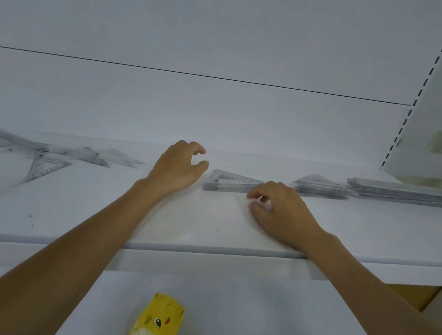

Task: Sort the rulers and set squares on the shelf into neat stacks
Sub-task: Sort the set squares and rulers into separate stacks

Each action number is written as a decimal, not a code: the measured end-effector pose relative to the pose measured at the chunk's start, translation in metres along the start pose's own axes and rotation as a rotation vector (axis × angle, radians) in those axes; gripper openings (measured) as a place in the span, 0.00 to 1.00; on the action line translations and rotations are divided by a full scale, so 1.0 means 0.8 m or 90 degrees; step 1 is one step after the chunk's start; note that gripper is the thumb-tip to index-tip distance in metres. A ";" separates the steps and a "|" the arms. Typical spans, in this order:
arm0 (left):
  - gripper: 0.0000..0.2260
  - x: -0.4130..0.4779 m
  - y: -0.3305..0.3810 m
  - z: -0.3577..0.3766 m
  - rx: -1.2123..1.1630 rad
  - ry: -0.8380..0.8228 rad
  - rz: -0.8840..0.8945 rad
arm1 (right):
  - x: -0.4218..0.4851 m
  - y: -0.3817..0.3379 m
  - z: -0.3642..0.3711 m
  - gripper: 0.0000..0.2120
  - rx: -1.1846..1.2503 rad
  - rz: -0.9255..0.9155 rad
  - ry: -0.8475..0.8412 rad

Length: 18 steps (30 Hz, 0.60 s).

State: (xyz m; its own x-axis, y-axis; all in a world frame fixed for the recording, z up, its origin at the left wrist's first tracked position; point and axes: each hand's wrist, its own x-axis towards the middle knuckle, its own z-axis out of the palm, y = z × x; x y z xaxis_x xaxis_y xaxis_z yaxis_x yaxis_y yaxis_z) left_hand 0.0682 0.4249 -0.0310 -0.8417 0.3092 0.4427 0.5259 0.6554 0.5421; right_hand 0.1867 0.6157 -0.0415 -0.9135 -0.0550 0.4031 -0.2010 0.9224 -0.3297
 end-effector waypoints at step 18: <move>0.12 -0.189 -0.136 -0.213 0.208 0.078 -0.199 | 0.178 -0.224 0.110 0.11 0.135 -0.299 -0.092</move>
State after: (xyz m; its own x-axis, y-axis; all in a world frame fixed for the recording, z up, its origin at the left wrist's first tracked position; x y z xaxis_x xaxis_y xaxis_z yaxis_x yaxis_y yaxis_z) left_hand 0.1589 0.1897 -0.0354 -0.9225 -0.0081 0.3859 0.1671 0.8929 0.4181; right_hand 0.0616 0.4087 -0.0003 -0.7442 -0.5092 0.4322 -0.6535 0.6889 -0.3135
